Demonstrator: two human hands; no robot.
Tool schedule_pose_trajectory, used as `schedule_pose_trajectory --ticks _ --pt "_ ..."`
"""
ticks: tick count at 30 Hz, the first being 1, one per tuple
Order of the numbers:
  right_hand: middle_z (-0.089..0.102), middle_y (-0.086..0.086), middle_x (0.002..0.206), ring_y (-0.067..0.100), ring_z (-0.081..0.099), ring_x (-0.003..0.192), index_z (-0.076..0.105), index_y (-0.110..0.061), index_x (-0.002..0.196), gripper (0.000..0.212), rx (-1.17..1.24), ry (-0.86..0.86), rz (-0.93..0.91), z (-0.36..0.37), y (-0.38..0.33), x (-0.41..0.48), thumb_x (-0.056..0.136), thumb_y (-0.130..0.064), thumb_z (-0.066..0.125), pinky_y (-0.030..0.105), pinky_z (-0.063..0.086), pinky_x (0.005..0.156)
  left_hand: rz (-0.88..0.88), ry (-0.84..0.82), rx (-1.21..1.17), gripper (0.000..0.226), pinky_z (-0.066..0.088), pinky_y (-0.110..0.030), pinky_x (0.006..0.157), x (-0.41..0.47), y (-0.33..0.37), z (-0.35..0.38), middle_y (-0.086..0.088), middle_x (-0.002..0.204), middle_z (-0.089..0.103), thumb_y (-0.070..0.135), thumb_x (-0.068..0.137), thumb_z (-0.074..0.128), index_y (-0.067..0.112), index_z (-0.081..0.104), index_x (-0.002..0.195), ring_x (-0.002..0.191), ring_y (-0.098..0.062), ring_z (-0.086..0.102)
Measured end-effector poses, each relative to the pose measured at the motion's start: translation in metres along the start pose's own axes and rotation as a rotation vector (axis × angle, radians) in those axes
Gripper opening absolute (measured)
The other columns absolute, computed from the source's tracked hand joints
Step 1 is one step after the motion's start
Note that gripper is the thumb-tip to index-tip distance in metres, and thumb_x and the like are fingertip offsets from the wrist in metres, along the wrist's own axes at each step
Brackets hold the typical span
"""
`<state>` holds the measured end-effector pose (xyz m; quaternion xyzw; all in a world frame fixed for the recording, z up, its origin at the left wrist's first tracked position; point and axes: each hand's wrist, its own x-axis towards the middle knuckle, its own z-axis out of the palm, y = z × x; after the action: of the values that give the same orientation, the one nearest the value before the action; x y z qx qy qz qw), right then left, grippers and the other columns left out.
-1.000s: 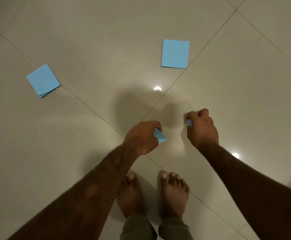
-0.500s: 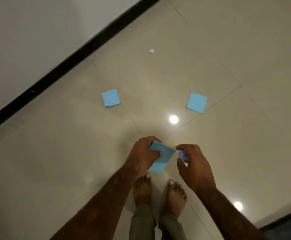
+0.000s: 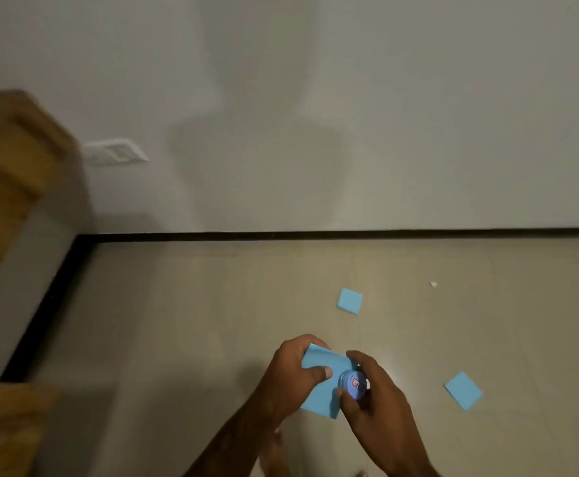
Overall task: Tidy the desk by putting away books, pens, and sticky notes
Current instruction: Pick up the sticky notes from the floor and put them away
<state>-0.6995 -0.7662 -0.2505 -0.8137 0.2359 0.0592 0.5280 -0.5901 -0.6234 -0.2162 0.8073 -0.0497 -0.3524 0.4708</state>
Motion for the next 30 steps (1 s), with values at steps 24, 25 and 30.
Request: schedule_pose_trajectory --ticks 24,25,30 --pt "0.072 -0.008 0.1 0.022 0.071 0.09 0.065 -0.036 0.107 0.041 -0.208 -0.715 -0.672 0.352 -0.402 -0.117 0.072 -0.018 0.078 0.046 0.06 0.08 -0.117 0.954 -0.692 0.025 0.055 -0.027 0.075 -0.362 -0.132 -0.376 -0.006 0.113 0.063 0.017 0.094 0.061 0.021 0.056 0.117 0.098 -0.02 0.063" --pt "0.072 -0.008 0.103 0.022 0.07 0.094 0.066 -0.034 0.11 0.043 -0.234 -0.738 -0.682 0.37 -0.406 -0.123 0.074 -0.015 0.079 0.045 0.059 0.084 -0.147 0.965 -0.715 0.026 0.055 -0.027 0.075 -0.372 -0.146 -0.382 -0.005 0.114 0.063 0.018 0.094 0.06 0.022 0.055 0.12 0.099 -0.019 0.063" --pt "0.068 -0.001 0.113 0.019 0.063 0.103 0.065 -0.021 0.123 0.043 -0.36 -0.841 -0.667 0.439 -0.417 -0.13 0.082 -0.013 0.079 0.023 0.052 0.087 -0.239 1.011 -0.841 0.025 0.06 -0.038 0.078 -0.395 -0.204 -0.397 -0.007 0.117 0.065 0.016 0.098 0.057 0.018 0.057 0.122 0.104 -0.022 0.065"
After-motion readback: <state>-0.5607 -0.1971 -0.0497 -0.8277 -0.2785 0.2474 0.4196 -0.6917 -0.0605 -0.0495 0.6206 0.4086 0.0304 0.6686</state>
